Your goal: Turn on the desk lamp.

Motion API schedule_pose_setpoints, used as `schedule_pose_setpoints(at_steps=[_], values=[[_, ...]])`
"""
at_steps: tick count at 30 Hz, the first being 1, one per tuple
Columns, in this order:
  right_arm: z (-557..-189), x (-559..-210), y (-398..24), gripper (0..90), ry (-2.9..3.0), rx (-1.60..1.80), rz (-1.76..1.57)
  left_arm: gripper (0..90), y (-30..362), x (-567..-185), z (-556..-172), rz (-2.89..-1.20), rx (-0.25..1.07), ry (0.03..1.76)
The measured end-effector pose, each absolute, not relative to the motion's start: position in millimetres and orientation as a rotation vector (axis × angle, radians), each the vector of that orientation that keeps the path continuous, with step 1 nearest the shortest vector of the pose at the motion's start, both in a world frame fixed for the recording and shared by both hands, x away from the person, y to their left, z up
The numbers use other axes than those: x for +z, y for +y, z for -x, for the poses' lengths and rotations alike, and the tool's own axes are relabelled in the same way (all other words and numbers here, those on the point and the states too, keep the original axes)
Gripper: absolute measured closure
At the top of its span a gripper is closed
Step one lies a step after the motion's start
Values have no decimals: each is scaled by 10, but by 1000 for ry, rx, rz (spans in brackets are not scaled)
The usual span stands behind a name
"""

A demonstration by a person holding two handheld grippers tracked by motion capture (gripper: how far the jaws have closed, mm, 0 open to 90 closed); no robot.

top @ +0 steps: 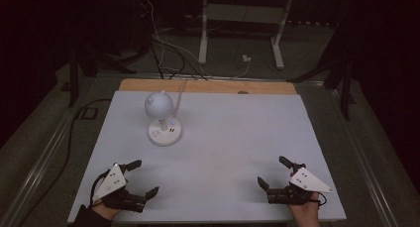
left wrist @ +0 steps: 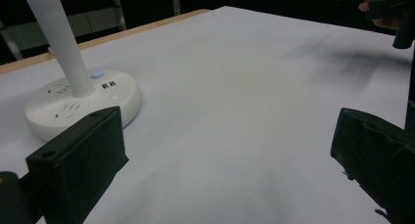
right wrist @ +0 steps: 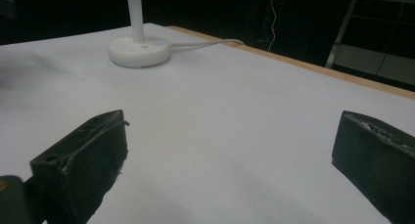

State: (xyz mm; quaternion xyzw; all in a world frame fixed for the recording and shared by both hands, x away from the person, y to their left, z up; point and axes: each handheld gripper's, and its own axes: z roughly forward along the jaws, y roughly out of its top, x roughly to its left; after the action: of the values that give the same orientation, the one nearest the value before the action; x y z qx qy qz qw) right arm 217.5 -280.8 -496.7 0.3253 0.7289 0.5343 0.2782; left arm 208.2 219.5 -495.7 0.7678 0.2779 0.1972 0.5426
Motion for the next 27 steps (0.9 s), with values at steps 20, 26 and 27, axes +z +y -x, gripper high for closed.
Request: schedule_pose_setpoints(at_steps=[20,26,27], values=[[-2179,-4976,-2791,0,1966,1418,-871,4,2195,-4949,-2075,-1823,460,649],[-2171,-4968,-2784,0,1965,1417,-863,4,2163,-4937,-2052,-1839,441,630],[-2176,-4971,-2786,0,1966,1419,-869,4,2160,-4933,-2053,-1837,438,629]])
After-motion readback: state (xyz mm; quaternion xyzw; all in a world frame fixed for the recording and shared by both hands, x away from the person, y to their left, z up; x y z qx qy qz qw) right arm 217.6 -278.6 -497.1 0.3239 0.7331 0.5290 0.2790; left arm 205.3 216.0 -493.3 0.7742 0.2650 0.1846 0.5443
